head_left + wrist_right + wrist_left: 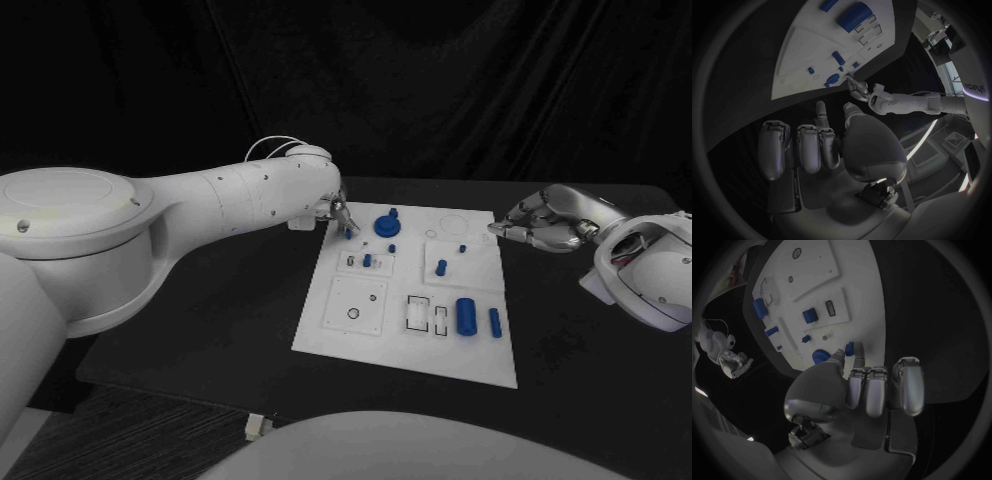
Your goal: Assemble the parts on the task board
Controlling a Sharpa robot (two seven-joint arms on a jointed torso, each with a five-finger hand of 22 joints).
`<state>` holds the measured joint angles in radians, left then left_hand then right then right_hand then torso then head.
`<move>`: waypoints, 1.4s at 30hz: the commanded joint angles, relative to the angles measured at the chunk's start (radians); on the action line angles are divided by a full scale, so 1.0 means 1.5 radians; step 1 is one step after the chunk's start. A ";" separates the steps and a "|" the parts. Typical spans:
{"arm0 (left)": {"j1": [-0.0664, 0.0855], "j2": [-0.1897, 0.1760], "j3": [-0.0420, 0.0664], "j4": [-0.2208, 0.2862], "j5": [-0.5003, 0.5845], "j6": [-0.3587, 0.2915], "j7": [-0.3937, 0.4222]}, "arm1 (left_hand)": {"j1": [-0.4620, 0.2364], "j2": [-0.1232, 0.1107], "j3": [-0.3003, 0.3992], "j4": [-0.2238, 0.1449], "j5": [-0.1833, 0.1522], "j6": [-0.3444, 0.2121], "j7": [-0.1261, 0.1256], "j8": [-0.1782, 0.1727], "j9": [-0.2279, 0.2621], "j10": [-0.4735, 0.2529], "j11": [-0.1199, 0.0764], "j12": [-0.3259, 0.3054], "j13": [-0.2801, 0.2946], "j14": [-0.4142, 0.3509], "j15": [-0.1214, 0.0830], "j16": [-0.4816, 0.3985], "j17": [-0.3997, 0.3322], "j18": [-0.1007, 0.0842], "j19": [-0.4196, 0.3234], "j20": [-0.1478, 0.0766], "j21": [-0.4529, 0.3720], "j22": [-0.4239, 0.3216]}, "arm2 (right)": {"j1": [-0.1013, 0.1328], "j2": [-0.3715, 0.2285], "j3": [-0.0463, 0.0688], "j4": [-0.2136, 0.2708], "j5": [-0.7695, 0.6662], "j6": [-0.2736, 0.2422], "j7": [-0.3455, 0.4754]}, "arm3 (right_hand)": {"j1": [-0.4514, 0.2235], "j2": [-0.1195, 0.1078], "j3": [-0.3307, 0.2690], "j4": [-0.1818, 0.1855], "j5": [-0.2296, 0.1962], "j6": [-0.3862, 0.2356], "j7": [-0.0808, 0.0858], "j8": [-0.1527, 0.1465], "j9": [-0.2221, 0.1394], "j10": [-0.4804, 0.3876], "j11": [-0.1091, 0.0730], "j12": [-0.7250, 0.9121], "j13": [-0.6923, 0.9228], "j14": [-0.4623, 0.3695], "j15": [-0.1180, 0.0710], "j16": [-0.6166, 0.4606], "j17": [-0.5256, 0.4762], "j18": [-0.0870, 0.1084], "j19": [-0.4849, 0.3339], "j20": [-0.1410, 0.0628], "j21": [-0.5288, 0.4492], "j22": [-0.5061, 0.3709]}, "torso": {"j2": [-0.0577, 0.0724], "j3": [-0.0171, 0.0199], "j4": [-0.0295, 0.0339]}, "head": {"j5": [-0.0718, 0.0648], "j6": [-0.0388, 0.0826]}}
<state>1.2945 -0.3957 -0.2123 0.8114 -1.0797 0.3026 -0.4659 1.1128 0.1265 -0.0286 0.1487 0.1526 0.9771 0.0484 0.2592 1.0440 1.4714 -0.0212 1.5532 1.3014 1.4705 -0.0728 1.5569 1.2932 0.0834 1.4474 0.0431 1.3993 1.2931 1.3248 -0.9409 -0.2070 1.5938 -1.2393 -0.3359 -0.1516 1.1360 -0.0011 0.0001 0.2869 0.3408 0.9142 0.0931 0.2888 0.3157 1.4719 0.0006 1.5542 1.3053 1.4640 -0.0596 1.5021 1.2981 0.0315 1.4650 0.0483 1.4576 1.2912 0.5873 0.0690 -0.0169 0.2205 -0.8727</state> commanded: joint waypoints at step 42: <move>0.031 -0.059 0.001 0.106 -0.001 -0.032 -0.026 | 0.027 -0.025 0.138 -0.081 0.095 0.043 -0.016 -0.024 -0.008 0.066 -0.014 0.012 0.180 0.067 -0.010 0.009 0.185 -0.022 0.006 -0.011 -0.011 0.116 | -0.002 -0.003 0.001 -0.003 -0.001 0.011 -0.014 | 0.017 0.003 0.008 0.000 0.014 -0.011 -0.001 0.006 0.007 0.066 0.007 0.011 0.177 0.052 0.002 -0.009 0.082 0.006 0.022 0.004 -0.023 0.150 | -0.001 0.0001 0.0001 | 0.007 0.000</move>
<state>1.3280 -0.4774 -0.2133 0.9514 -1.0800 0.2710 -0.4835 1.1483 0.1114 0.1152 0.0302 0.2653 1.0102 0.0339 0.2319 1.0340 1.4612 -0.0319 1.5531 1.3013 1.4703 -0.0734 1.5569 1.2932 0.0833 1.4567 0.0337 1.3881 1.2931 1.3240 -0.9430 -0.2068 1.5876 -1.2392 -0.3264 -0.1539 1.1360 -0.0011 0.0001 0.2869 0.3408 0.9141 0.0931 0.2887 0.3157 1.4719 0.0005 1.5542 1.3053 1.4640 -0.0596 1.5020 1.2981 0.0315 1.4650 0.0483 1.4423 1.2912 0.5867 0.0690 -0.0166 0.2296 -0.8727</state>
